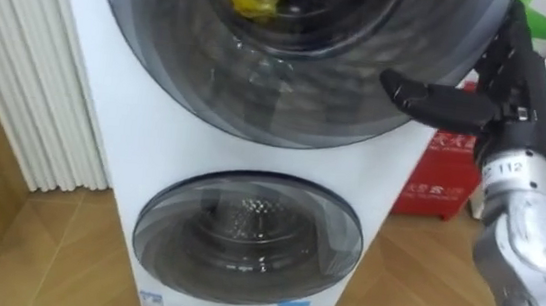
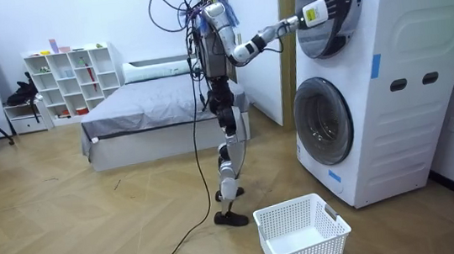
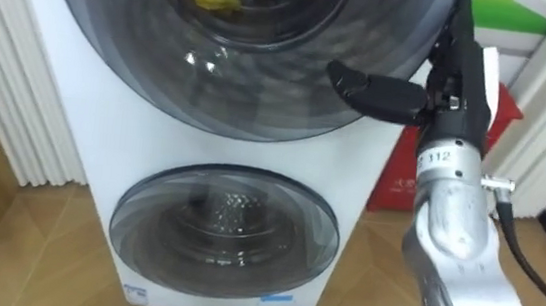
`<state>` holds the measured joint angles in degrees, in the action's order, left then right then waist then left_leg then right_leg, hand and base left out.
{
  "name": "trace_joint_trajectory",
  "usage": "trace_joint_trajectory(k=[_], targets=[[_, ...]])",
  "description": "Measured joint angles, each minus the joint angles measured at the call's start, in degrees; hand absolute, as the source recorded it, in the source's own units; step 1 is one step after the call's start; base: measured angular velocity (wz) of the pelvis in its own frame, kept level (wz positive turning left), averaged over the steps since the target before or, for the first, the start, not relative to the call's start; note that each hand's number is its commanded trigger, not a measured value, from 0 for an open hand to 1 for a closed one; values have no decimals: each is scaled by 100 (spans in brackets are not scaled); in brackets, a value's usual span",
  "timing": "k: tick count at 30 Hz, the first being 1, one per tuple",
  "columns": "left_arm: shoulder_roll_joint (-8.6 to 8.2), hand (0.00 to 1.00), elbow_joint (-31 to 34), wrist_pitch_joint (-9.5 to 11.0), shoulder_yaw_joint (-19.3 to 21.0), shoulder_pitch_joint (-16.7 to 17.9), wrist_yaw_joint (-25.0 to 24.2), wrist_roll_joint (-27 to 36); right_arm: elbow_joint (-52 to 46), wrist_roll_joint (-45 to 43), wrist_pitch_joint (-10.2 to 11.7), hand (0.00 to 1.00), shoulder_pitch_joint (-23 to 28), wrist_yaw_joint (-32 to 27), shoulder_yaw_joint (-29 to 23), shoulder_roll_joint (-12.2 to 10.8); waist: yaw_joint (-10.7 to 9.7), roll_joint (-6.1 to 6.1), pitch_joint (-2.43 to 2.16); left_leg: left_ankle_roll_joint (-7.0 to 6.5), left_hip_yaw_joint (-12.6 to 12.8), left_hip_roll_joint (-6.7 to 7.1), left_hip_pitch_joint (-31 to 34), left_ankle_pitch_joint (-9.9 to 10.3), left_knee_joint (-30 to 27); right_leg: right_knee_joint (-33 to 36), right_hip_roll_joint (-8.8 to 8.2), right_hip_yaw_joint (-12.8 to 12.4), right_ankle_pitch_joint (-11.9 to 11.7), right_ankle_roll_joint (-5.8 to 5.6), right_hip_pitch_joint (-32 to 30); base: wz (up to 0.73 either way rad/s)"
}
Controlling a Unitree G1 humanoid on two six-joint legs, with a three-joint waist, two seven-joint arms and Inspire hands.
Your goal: Pick clothes from washing machine
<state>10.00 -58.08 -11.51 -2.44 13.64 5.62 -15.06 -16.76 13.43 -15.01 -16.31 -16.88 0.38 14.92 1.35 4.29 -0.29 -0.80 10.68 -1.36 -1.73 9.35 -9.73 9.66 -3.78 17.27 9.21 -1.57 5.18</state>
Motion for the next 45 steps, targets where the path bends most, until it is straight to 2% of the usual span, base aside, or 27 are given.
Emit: trace_joint_trajectory(k=[2, 5, 10, 12, 16, 23, 31, 34, 38, 45], targets=[[9, 0, -4, 135, 0, 14, 0, -5, -268, 2, 3, 0, 218, 186, -5, 18, -115, 1, 0, 0, 1, 2, 9, 0, 4, 2, -5, 19, 0, 0, -5, 0], [9, 0, -44, 271, 4, 20, 0, -11, -507, 2, 16, 0, 366, 414, -8, 19, -182, 1, -1, 5, 14, -1, 16, 4, 11, 8, -4, 31, 0, 0, -8, -6], [9, 0, -95, 342, 4, 51, 1, -9, -785, 0, 61, 0, 466, 715, -23, 18, -299, 2, -6, 5, 31, -1, 21, 4, 10, 13, -2, 19, 0, 1, -9, -1], [9, 0, -133, 357, 5, 56, 1, -10, -843, 6, 62, 0, 472, 823, -69, 19, -314, -1, -25, 4, 36, -1, 20, 4, -6, 15, -2, 16, -1, 1, -9, 0], [11, 0, -169, 444, 5, 122, 0, -16, -955, -10, 235, 0, 674, 1135, -199, 77, -320, 1, -59, 4, 38, -2, 9, 4, -27, 16, -2, 19, -1, 1, 5, 0], [39, 0, -296, 580, 3, 117, -7, -12, -1123, -27, 526, 0, 1082, 1471, -288, 149, -317, -7, -49, 15, 28, -6, -83, 11, 3, 8, 11, -3, -1, 1, 88, 0], [60, 0, -372, 726, 1, 88, -24, -15, -1181, -16, 780, 0, 1137, 1688, -288, 149, -320, -3, -33, 12, 24, -7, -73, 22, 5, 13, 9, -39, -1, 1, 81, 0], [65, 0, -369, 781, 20, 20, -45, -20, -1285, 15, 783, 0, 1137, 1750, -377, 149, -332, -4, -33, 9, -6, -7, 15, 27, -37, 11, 8, -9, -1, 1, 31, 4], [69, 0, -371, 787, 238, -36, -166, -21, -1392, -22, 783, 0, 1136, 1835, -461, 148, -315, -5, -34, 9, 6, -14, 71, 26, -72, 14, 13, -5, -1, 1, -19, 1], [84, 0, -382, 787, 219, -43, -179, -34, -1394, -25, 782, 0, 1136, 1972, -486, 148, -280, -3, -33, 10, 16, -15, 37, 27, -58, 12, 16, -18, -1, 1, -8, -2]])
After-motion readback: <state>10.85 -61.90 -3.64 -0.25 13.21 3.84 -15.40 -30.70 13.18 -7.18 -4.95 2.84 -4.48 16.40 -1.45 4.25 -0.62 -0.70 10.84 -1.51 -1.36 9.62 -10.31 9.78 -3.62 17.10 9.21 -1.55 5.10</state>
